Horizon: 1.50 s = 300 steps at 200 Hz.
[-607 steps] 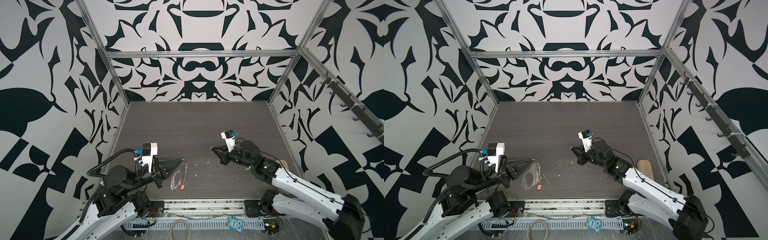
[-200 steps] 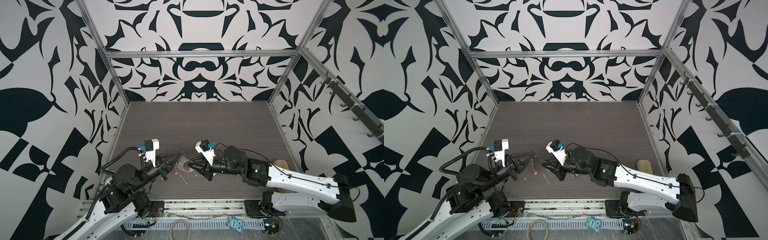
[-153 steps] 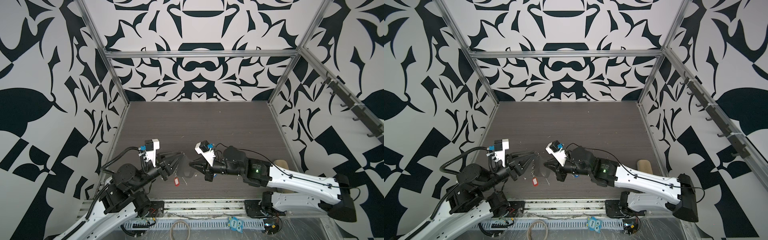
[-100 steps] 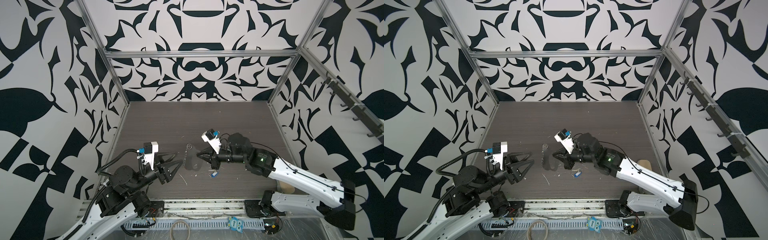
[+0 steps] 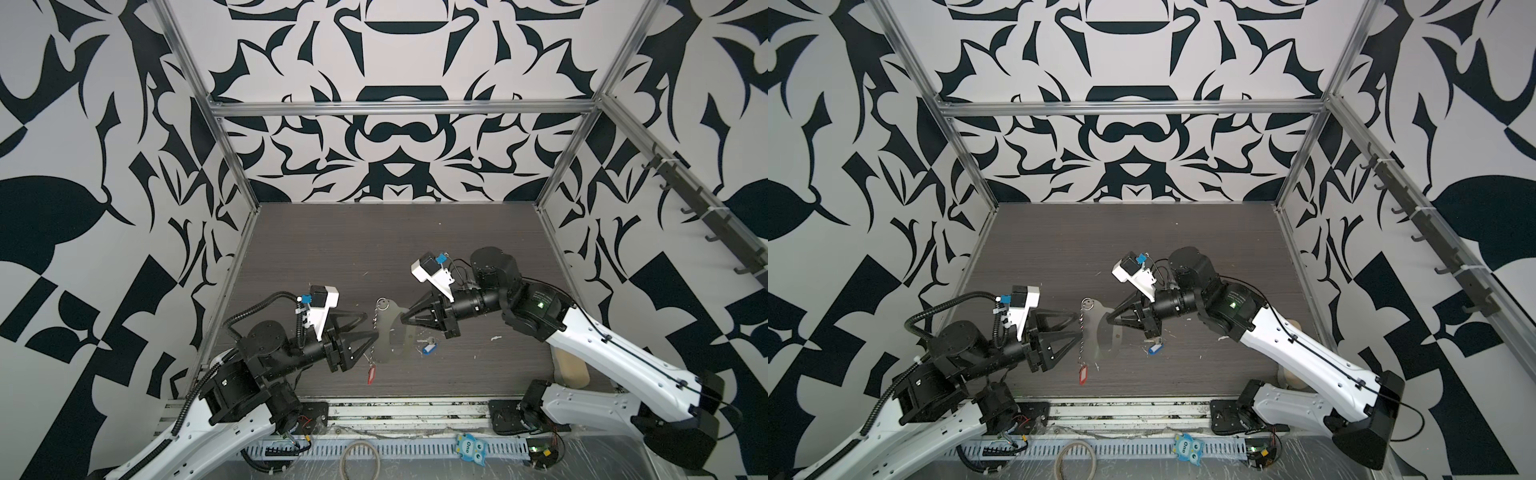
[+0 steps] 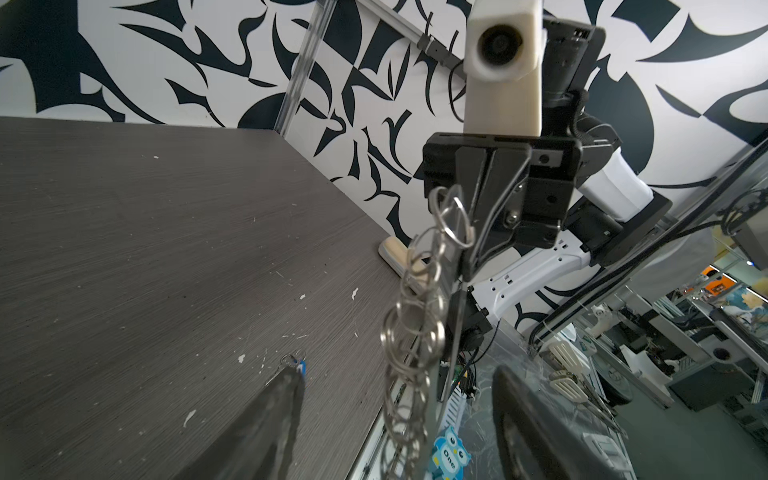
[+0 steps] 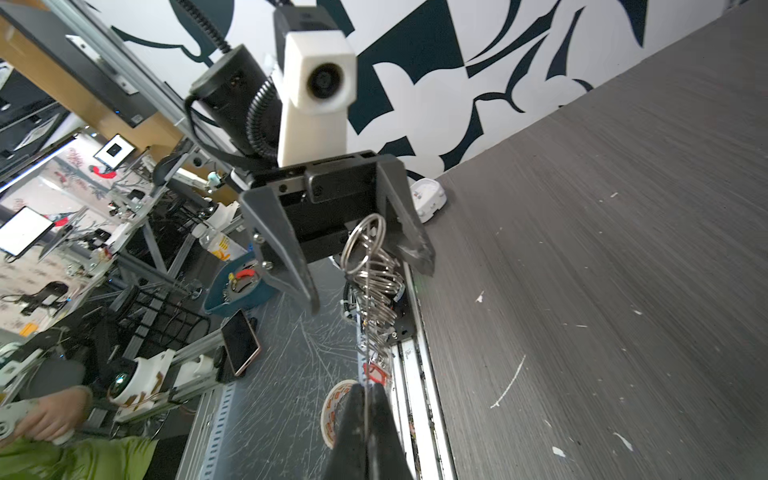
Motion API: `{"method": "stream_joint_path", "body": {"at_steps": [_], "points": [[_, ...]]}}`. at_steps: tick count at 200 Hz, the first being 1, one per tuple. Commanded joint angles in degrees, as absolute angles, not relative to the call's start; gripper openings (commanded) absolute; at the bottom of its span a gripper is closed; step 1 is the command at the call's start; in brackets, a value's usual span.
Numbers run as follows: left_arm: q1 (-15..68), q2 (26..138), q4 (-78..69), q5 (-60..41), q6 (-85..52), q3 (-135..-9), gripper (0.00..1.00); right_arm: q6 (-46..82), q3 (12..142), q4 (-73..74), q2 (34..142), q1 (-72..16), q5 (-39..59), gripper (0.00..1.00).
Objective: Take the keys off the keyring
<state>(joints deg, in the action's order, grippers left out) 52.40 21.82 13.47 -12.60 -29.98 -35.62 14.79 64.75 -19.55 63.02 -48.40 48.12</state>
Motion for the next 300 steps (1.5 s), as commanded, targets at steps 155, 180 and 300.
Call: {"method": "stream_joint_path", "body": {"at_steps": [155, 180, 300], "points": [[52.47, 26.95, 0.01, -6.83, -39.46, -35.13, 0.0, 18.21, 65.14, -11.66, 62.19, -48.34, 36.39, 0.41], [52.47, 27.02, -2.0, -1.21, -42.53, -34.76, 0.0, 19.56, 60.65, -7.83, 57.05, -48.41, 29.25, 0.47], [52.47, 24.53, -0.65, 16.78, -52.77, -34.8, 0.0, 15.81, 44.47, 11.14, 55.74, -66.79, 10.33, 0.45]]}}
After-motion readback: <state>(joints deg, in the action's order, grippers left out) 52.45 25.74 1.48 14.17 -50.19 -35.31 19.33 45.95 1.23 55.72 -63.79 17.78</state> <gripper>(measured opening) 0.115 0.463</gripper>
